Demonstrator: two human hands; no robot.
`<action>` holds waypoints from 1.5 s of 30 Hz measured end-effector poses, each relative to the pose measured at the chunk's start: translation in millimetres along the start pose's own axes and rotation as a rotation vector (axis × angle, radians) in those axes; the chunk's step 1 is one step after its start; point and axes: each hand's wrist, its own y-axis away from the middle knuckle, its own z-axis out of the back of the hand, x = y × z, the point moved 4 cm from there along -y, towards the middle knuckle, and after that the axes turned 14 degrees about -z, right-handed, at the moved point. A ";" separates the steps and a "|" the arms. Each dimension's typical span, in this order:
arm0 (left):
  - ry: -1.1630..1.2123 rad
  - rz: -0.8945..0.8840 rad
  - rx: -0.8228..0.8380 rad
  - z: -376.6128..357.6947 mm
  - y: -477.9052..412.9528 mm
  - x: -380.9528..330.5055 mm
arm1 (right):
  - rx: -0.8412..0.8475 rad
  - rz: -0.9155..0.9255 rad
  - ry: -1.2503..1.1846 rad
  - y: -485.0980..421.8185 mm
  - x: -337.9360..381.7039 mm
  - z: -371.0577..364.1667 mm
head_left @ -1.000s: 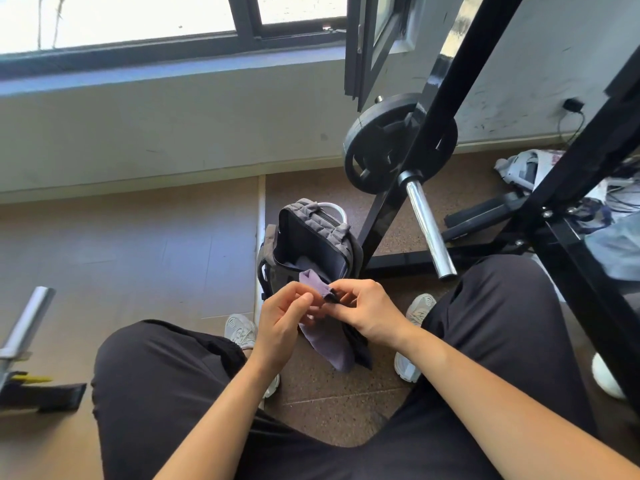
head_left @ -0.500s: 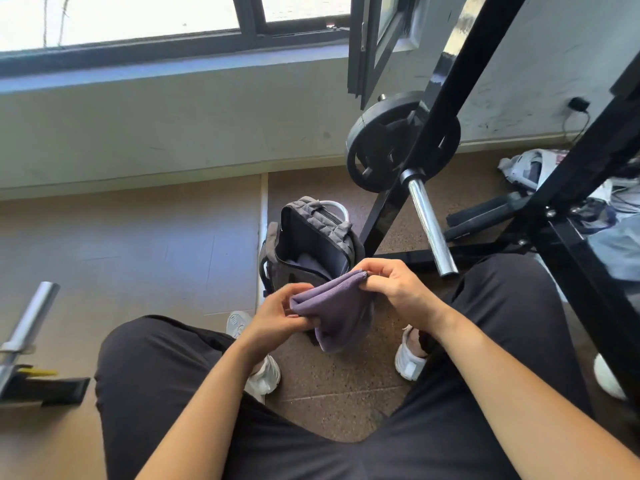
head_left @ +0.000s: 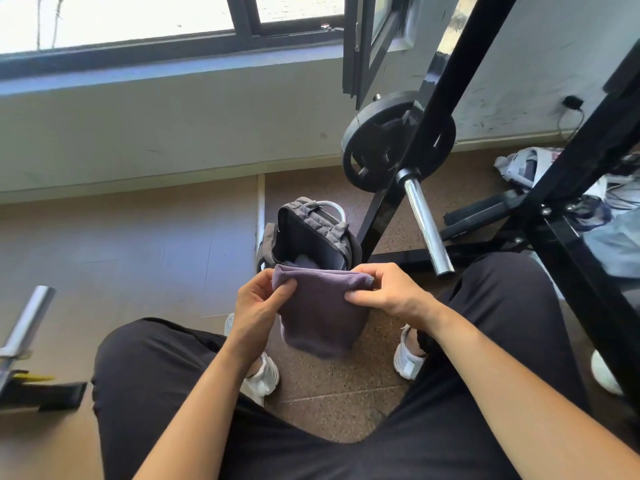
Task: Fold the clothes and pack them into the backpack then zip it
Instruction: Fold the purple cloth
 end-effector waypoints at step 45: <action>-0.230 0.293 0.039 3.8 -0.9 14.8 | -0.228 -0.194 -0.264 -11.7 -16.8 -1.0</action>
